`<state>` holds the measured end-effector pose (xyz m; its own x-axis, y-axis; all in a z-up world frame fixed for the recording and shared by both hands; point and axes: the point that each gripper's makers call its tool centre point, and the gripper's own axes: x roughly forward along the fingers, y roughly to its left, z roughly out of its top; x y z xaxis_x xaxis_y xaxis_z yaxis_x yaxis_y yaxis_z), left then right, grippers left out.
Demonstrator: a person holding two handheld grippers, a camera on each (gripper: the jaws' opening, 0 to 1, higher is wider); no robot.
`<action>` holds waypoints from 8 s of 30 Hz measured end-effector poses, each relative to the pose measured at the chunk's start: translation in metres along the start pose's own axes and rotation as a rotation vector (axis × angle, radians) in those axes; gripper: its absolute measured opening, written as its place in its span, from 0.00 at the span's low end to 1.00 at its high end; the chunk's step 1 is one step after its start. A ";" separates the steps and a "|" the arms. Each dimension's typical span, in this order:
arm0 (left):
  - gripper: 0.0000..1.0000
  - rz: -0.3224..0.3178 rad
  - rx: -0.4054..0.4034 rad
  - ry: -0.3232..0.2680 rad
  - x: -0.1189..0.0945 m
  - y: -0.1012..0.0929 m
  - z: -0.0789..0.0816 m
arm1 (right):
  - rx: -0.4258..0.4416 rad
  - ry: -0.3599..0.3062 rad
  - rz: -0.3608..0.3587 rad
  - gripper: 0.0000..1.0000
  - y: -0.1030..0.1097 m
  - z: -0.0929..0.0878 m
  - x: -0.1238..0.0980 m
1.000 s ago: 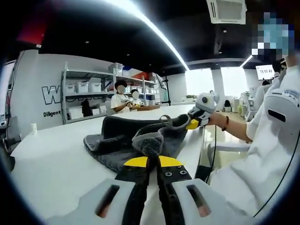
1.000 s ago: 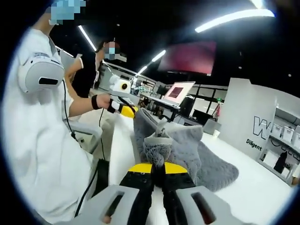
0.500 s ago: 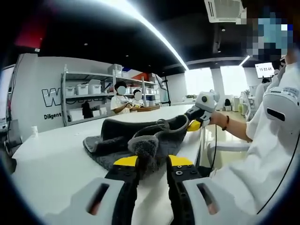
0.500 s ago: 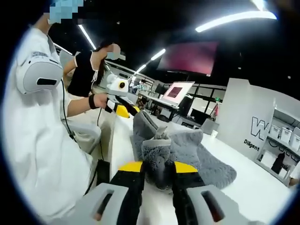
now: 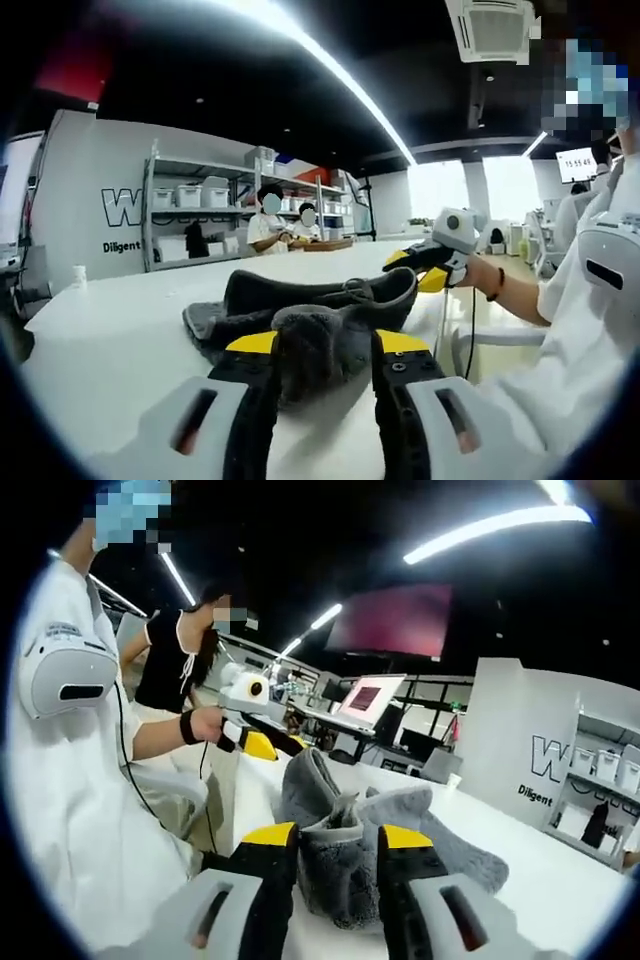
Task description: Open the folded towel by lifting each exposed corner and separating the folded layers until the towel lies flat within the target outline without major curled edges
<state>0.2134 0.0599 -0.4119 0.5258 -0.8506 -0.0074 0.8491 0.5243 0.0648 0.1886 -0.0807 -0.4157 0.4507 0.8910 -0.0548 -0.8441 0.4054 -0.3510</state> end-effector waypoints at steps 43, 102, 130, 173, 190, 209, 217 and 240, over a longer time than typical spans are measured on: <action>0.07 -0.053 0.054 0.116 -0.040 -0.019 -0.031 | -0.035 0.070 0.120 0.06 0.030 -0.027 -0.031; 0.31 0.060 -0.076 0.018 0.041 0.048 0.012 | 0.056 0.019 -0.171 0.37 -0.043 0.017 0.021; 0.33 0.151 -0.186 0.058 0.080 0.106 0.002 | 0.091 0.108 -0.225 0.37 -0.071 0.006 0.052; 0.33 0.256 -0.269 0.099 0.114 0.149 -0.014 | 0.233 0.190 -0.260 0.39 -0.093 -0.023 0.082; 0.32 0.291 -0.302 0.176 0.121 0.160 -0.042 | 0.278 0.232 -0.309 0.38 -0.103 -0.036 0.079; 0.31 0.307 -0.352 0.228 0.128 0.161 -0.062 | 0.486 0.239 -0.292 0.47 -0.096 -0.051 0.084; 0.22 0.302 -0.361 0.224 0.131 0.158 -0.063 | 0.545 0.246 -0.254 0.41 -0.092 -0.055 0.089; 0.03 0.314 -0.378 0.199 0.132 0.171 -0.048 | 0.494 0.127 -0.210 0.00 -0.091 -0.021 0.085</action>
<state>0.4307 0.0397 -0.4499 0.7261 -0.6453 -0.2373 0.5890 0.7619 -0.2695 0.3098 -0.0457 -0.4079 0.6295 0.7615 -0.1542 -0.7546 0.6465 0.1121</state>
